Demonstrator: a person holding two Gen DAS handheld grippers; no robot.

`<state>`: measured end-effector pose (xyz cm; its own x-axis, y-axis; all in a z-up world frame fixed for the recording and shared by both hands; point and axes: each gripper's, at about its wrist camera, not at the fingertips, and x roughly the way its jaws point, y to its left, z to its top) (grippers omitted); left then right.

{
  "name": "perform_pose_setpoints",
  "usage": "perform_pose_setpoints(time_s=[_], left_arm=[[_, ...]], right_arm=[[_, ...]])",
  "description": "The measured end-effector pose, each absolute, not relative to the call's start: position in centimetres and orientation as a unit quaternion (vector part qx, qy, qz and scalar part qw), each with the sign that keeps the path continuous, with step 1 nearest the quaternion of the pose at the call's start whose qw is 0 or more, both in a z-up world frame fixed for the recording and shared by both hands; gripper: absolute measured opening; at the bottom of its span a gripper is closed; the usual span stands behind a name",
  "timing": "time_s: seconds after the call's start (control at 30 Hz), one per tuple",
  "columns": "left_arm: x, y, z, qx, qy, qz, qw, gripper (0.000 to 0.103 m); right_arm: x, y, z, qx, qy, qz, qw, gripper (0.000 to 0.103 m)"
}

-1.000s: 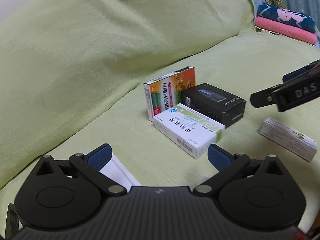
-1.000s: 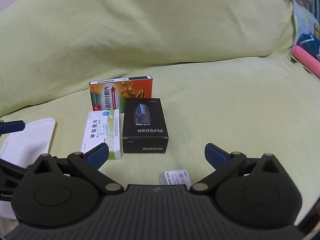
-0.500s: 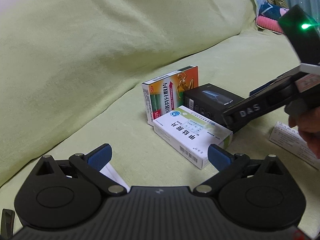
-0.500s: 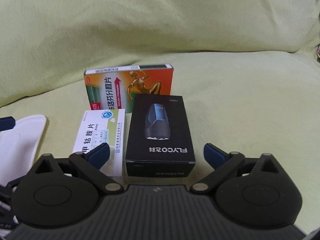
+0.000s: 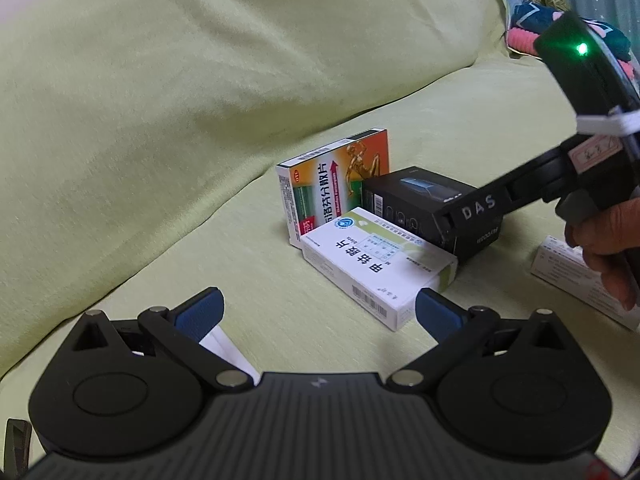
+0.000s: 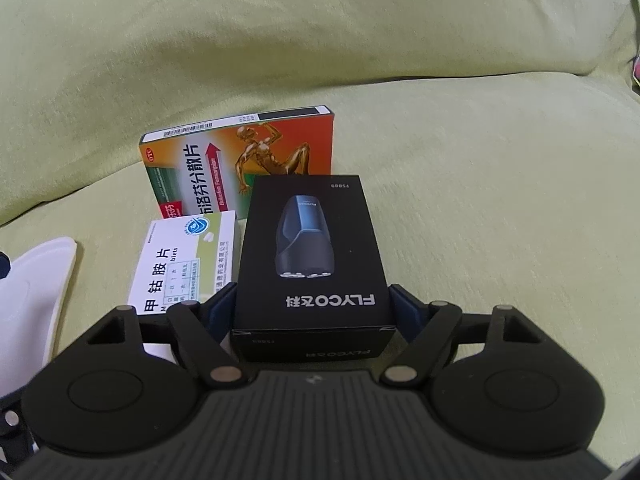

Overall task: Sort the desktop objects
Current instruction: 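Close the right gripper on the black FLYCO box, then lift the black FLYCO box with the right gripper off the sofa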

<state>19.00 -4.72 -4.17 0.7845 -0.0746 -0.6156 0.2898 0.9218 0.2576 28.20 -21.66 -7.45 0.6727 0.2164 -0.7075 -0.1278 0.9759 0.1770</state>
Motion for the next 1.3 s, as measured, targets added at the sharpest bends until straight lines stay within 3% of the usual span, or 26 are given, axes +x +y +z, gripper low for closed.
perform_pose_setpoints(time_s=[0.6, 0.87, 1.3], left_arm=[[12.3, -5.7, -4.0, 0.249, 0.321, -0.153, 0.901, 0.103], [10.7, -4.9, -3.5, 0.245, 0.323, -0.166, 0.899, 0.103], [10.0, -5.0, -3.1, 0.247, 0.319, -0.188, 0.895, 0.103]], right_arm=[[16.0, -23.9, -2.5, 0.110, 0.415, 0.093, 0.898, 0.076], [10.4, -23.0, -3.8, 0.111, 0.428, 0.087, 0.893, 0.076], [9.5, -25.4, -5.3, 0.193, 0.431, 0.071, 0.878, 0.079]])
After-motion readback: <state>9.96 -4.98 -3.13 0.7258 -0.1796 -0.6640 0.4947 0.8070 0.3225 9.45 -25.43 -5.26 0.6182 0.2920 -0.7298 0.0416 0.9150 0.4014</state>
